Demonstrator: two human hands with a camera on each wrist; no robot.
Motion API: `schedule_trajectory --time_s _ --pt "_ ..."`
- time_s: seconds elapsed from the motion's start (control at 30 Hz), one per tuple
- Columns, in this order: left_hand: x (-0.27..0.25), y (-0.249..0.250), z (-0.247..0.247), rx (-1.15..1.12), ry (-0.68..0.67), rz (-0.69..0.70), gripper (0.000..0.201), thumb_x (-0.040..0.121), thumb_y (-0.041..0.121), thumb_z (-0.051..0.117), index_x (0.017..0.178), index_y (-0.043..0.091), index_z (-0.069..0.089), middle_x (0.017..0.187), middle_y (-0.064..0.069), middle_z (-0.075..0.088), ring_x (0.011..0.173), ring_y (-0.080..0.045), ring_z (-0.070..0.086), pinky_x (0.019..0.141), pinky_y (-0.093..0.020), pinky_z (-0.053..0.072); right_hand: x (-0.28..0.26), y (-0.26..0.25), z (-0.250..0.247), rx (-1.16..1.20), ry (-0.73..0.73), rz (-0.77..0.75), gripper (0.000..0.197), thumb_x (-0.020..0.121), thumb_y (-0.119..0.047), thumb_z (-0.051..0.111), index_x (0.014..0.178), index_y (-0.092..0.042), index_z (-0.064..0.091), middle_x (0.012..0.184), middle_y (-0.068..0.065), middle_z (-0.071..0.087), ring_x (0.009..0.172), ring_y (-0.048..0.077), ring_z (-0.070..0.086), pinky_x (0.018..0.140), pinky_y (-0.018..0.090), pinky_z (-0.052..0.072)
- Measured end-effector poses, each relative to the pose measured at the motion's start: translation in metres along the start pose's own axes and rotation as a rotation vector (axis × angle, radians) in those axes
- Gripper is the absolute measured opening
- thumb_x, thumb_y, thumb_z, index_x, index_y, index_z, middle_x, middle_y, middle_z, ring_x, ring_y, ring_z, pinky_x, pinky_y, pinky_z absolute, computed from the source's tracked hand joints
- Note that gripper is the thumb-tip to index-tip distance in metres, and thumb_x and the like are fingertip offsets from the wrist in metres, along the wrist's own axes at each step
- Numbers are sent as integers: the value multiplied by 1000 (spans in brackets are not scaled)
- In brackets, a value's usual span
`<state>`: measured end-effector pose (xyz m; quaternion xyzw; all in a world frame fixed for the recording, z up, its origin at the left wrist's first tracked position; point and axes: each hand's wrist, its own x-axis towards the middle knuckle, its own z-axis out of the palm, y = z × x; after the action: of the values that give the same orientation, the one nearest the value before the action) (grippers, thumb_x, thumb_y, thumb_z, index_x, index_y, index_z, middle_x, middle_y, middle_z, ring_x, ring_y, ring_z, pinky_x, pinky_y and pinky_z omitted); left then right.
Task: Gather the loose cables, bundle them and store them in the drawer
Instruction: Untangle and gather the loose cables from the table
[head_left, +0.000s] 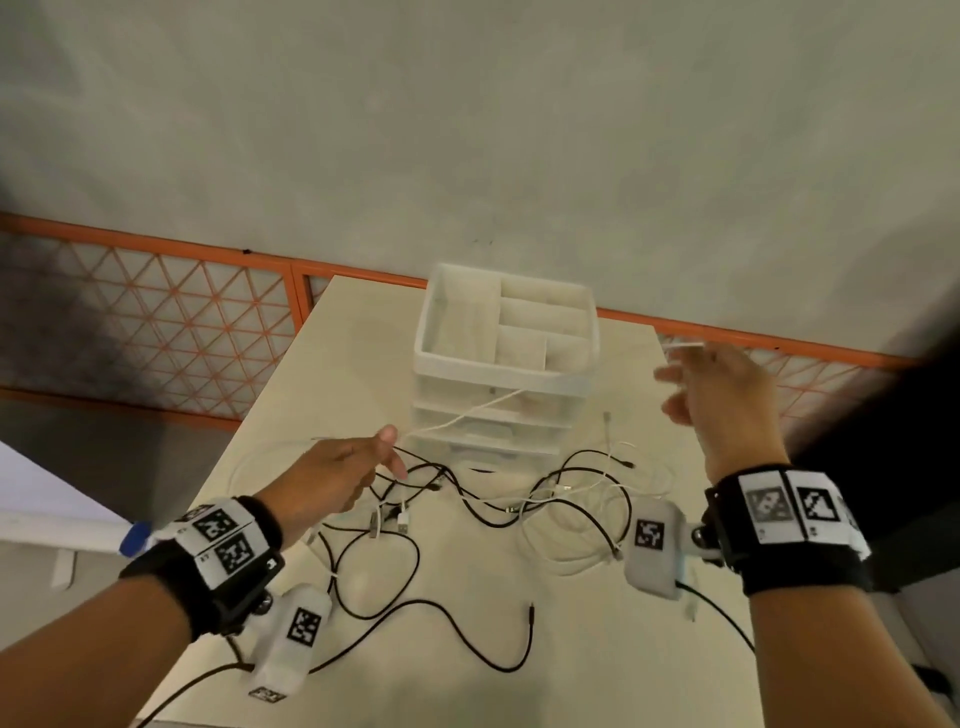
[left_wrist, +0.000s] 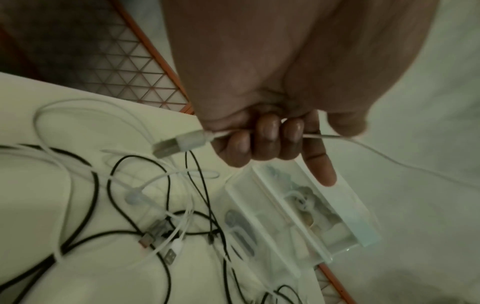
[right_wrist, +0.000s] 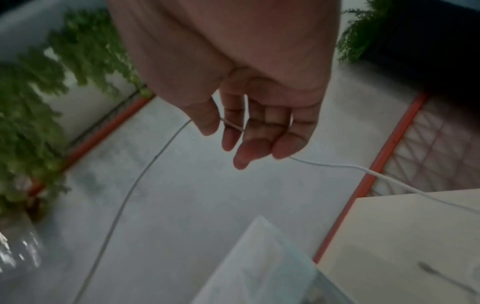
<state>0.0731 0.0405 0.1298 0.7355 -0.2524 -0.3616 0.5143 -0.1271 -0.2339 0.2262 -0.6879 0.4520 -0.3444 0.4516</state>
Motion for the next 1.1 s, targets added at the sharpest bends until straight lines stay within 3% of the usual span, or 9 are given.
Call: schedule_trajectory --time_s 0.2,0.33,0.4,0.47,0.67,0.77,0.87,0.97,1.1 --pt "1 -16 19 369 15 16 41 100 36 49 79 11 73 51 16 55 49 4 47 56 -12 36 7 -16 -2 164 7 -261 18 89 -21 52 100 -20 67 101 6 68 62 21 62 61 30 48" --pt "3 -18 24 322 78 20 31 102 18 46 81 8 67 61 11 53 40 4 44 45 -12 33 10 44 7 -134 -195 -17 40 91 -13 51 124 -36 55 135 2 58 74 23 69 68 39 52" --pt "4 -18 26 265 120 27 27 101 14 46 82 9 65 60 11 51 38 2 42 42 -11 32 -4 72 13 -354 -269 92 68 87 -10 54 143 -44 38 134 3 58 95 30 69 85 44 54" --pt "6 -17 30 232 120 29 25 99 12 48 82 12 66 57 9 52 38 -1 41 42 -14 34 -28 82 27 -422 -281 75 69 89 -10 55 148 -40 38 118 1 67 97 27 67 92 40 52" --pt "12 -3 42 267 102 83 20 96 16 53 82 19 66 64 7 66 52 -2 52 52 -22 46 -94 96 91 -327 -602 -147 33 89 -17 66 112 -40 60 82 -9 67 70 -4 59 67 7 44" --pt "13 -8 34 331 187 30 17 94 19 53 84 20 66 70 7 66 65 -10 58 54 -20 43 -113 128 121 -541 -802 -145 9 86 -30 66 85 -37 61 85 -11 68 80 0 62 79 21 53" --pt "7 -23 29 523 110 -66 17 90 26 58 78 17 65 74 5 62 74 -17 57 54 -21 36 -127 158 140 -823 -945 -61 18 84 -41 62 101 -37 62 109 -10 66 105 14 62 95 32 51" --pt "2 -45 29 485 77 -201 23 91 29 56 77 16 69 75 -1 62 72 -19 55 54 -24 35 -133 173 149 -954 -931 -32 28 84 -39 63 111 -31 64 120 -6 61 111 21 61 94 31 49" --pt "-7 -67 33 484 18 -224 21 92 28 54 76 24 66 82 -3 63 82 -24 59 63 -25 38 -135 173 158 -1126 -959 -95 29 79 -37 61 101 -21 70 109 2 68 99 26 67 86 34 56"
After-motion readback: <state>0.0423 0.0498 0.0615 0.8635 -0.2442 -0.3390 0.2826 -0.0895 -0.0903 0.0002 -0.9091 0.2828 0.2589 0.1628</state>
